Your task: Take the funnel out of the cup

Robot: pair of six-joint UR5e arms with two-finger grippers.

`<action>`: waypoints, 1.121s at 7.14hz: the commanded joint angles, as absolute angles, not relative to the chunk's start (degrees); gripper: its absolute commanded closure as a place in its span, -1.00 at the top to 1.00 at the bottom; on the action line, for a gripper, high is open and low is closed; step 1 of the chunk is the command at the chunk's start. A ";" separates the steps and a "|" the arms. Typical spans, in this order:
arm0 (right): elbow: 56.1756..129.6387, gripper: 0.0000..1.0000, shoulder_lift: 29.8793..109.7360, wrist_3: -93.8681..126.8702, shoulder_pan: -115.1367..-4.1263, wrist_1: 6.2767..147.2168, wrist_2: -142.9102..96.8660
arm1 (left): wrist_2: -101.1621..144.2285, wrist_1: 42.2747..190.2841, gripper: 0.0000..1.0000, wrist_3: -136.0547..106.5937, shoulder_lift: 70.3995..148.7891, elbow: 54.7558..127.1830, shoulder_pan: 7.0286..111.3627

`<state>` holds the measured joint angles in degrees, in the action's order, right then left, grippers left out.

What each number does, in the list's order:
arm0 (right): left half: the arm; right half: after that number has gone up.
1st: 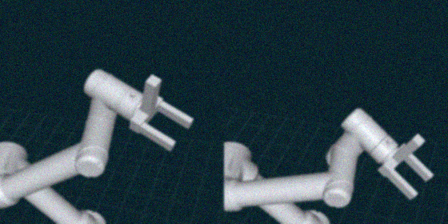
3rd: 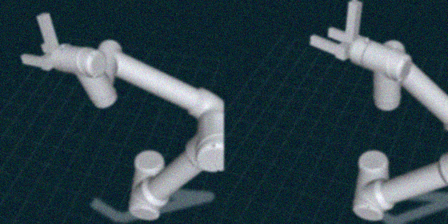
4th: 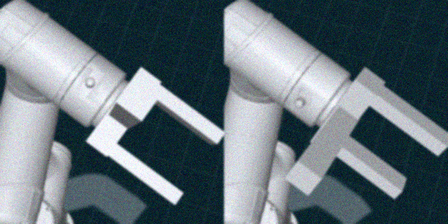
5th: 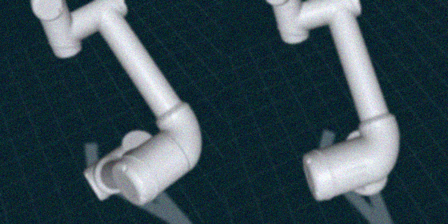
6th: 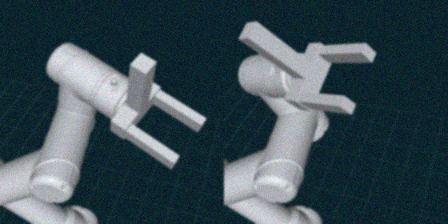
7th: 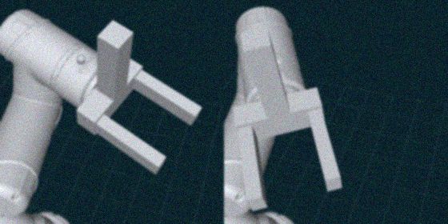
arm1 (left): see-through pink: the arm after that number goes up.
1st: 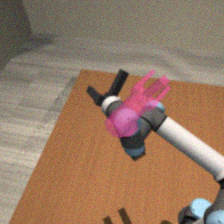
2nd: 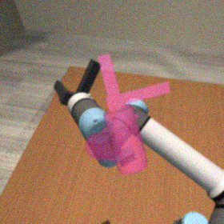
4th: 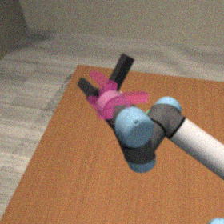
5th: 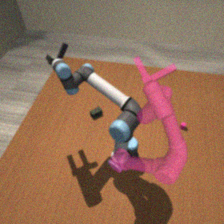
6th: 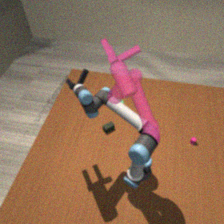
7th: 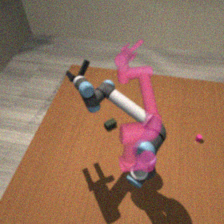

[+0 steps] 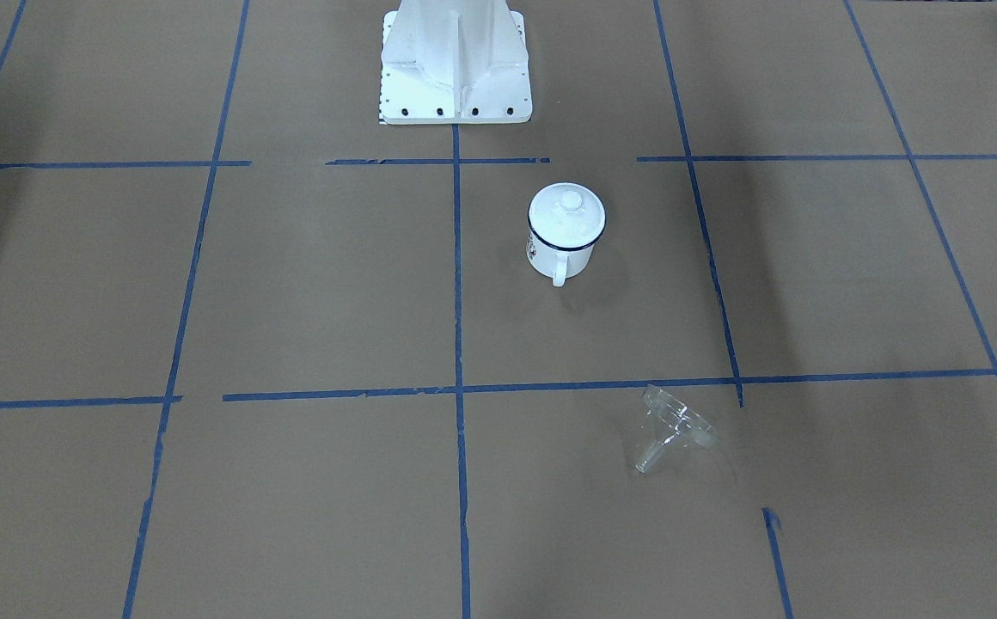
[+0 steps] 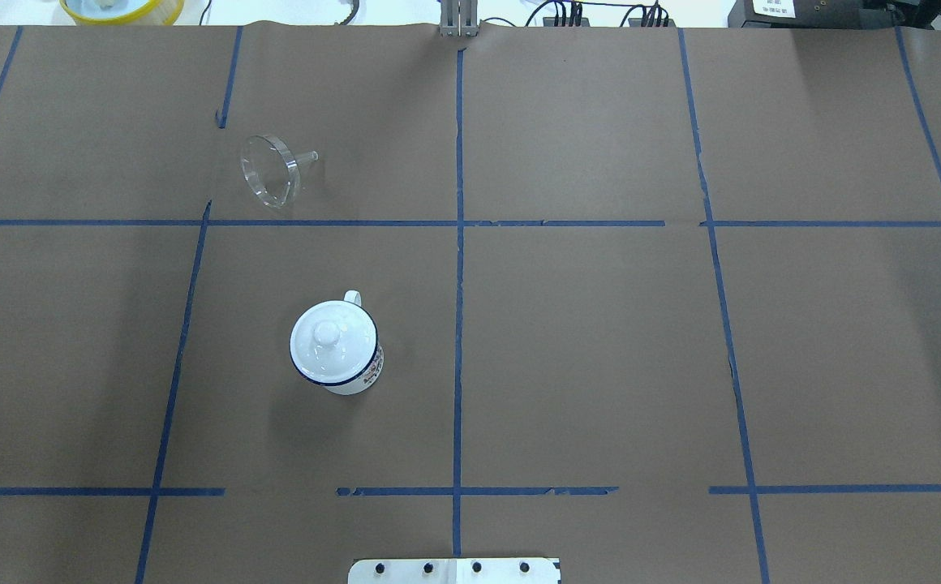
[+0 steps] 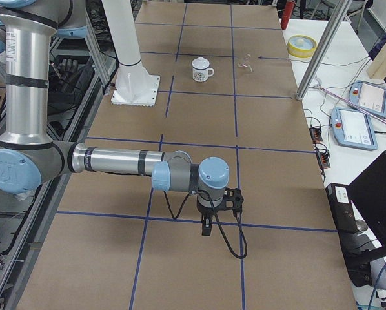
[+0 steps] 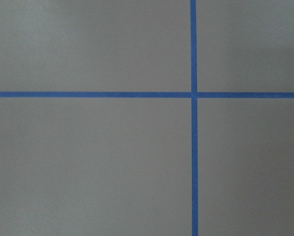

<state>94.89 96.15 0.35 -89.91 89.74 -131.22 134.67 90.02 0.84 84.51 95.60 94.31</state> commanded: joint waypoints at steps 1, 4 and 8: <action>94.83 1.00 96.15 0.35 -89.91 89.74 -131.22 | 134.48 89.74 1.00 -1.30 84.89 95.89 94.13; 94.92 1.00 96.15 0.35 -89.91 89.74 -131.22 | 134.30 84.04 1.00 -0.19 85.52 98.34 95.27; 94.83 1.00 96.15 0.35 -89.91 89.74 -131.22 | 134.65 83.76 1.00 1.49 86.92 98.44 95.36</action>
